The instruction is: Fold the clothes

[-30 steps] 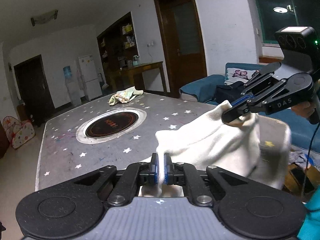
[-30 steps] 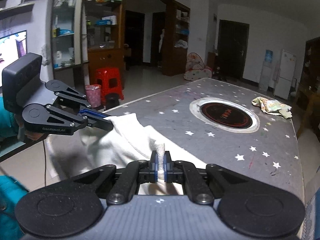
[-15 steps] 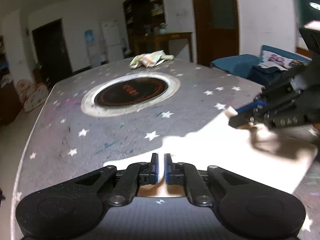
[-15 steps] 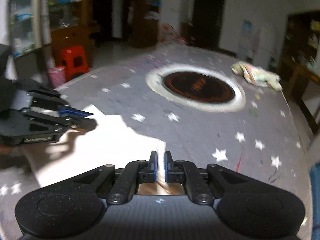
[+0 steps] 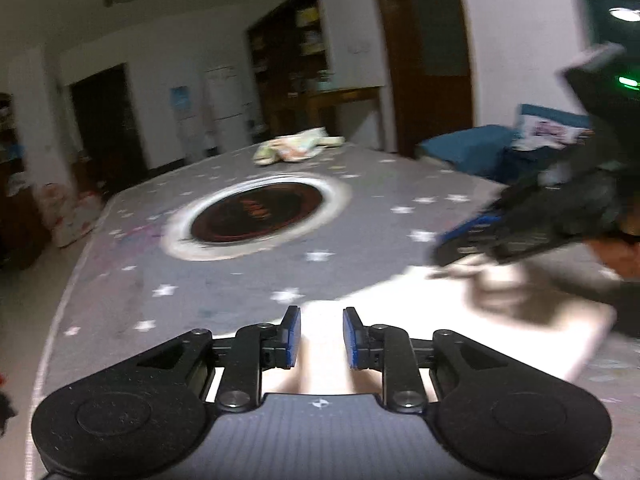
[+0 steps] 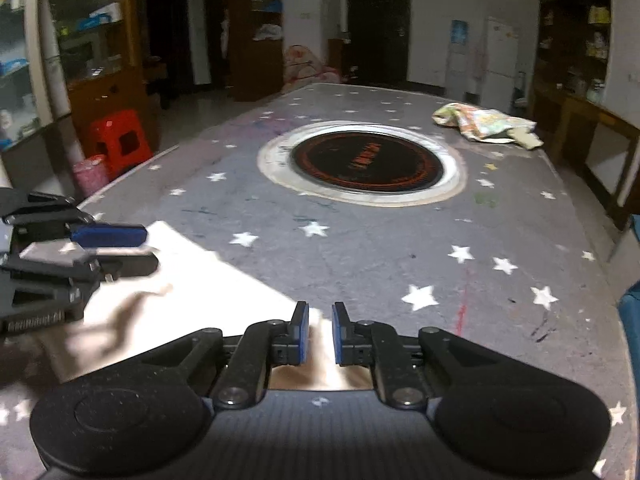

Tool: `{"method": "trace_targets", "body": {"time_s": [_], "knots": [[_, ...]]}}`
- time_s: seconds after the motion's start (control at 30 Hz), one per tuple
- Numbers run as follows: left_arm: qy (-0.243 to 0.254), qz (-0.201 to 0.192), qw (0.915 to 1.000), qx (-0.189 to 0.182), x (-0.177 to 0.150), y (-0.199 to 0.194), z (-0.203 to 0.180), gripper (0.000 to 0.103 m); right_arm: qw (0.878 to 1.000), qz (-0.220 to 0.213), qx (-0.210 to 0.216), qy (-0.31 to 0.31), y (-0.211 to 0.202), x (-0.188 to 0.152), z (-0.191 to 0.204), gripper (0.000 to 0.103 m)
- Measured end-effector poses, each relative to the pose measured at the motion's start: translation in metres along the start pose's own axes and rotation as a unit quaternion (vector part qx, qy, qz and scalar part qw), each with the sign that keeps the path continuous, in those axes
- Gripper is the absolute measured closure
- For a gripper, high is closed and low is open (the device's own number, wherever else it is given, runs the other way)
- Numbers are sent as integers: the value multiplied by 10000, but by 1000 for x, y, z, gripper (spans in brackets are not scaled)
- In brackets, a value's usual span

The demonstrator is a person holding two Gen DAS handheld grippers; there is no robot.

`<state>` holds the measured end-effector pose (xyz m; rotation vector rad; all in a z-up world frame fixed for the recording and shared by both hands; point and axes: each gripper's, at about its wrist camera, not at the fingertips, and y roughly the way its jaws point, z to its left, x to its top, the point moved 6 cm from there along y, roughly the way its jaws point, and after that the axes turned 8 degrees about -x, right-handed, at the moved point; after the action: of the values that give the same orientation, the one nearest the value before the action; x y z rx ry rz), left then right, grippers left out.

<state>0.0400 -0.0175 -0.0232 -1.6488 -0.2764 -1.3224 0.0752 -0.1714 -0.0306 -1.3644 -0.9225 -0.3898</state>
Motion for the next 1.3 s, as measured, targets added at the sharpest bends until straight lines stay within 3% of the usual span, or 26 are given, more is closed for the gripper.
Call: {"method": "trace_targets", "body": {"time_s": [0.13,0.3,0.6,0.83,1.07,1.3], "knots": [[157,136,9988,-448,-9,2,-24,78,9996,100,229,-89,3,1,11,93],[194,298,9978,-563,-17,13,-35,78,9991,352,238,-11,23,-2,18,93],[-12,355,9970,-693,-21,15,-31,77,9979,71,-70,646,9,1,3,93],[18,519,9975,-484,-16,18,-32,65,9938,-405,-512,895,-47,-13,-5,92],[-39,662,9976,-204,-7,15,-38,65,9901,-567,-629,1117,-78,-45,-14,91],[-110,665,9975,-206,13,21,-53,65,9853,-729,-740,1355,-102,-67,-32,89]]}}
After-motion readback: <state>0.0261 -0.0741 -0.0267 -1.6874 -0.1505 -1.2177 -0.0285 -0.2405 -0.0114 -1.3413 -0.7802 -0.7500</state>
